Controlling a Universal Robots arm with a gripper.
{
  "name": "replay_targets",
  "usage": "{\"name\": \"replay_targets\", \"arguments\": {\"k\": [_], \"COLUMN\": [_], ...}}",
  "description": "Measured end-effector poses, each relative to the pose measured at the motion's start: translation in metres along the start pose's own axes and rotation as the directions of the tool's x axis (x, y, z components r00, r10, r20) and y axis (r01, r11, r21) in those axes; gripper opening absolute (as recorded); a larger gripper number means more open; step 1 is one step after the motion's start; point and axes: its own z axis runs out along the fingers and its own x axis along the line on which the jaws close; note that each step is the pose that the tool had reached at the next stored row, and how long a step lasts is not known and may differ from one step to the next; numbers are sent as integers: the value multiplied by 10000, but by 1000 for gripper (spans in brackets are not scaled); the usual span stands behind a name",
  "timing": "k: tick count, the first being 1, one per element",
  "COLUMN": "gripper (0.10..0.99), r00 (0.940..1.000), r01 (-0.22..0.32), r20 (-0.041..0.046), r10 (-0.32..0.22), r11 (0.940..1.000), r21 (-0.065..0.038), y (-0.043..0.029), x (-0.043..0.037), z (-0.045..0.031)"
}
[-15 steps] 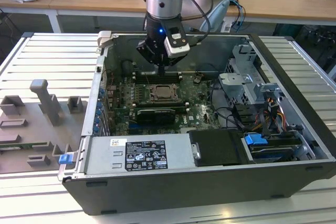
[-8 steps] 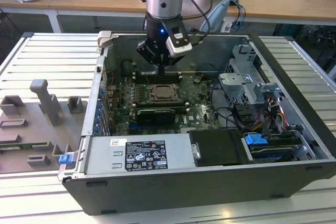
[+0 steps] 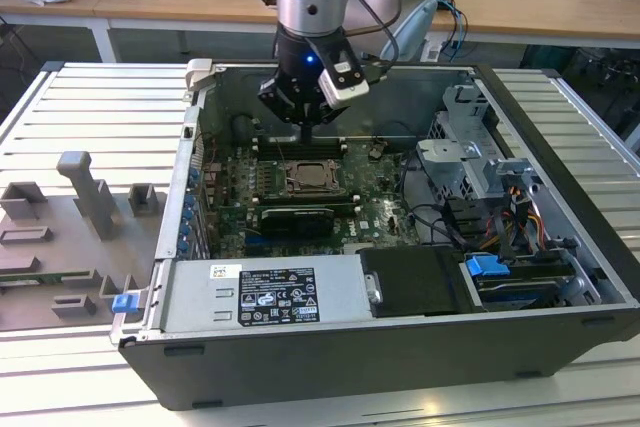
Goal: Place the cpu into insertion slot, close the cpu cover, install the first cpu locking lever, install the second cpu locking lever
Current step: 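Install the first cpu locking lever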
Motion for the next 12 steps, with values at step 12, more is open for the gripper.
{"name": "replay_targets", "arguments": {"k": [12], "gripper": [106], "r00": [10000], "r01": [75], "r20": [12], "r10": [-75], "r11": [10000], "r21": [-4], "y": [-15], "x": [222], "z": [-3]}}
